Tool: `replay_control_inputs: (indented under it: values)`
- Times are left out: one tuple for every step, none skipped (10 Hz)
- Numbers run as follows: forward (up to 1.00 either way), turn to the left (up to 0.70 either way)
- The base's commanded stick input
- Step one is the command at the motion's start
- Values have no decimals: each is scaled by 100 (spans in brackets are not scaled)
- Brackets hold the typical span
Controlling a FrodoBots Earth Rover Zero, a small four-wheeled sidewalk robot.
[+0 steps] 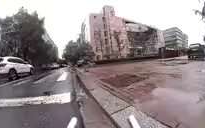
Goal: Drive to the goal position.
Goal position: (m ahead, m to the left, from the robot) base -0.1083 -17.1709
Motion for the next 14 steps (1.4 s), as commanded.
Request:
replay_control_inputs:
  values:
    - [45,0]
    - [45,0]
    - [45,-27]
    - [45,-27]
    - [45,-27]
    - [45,-27]
    - [45,-27]
    - [45,-27]
    - [45,-3]
    - [45,0]
    - [45,0]
    - [45,0]
    - [45,0]
    - [45,0]
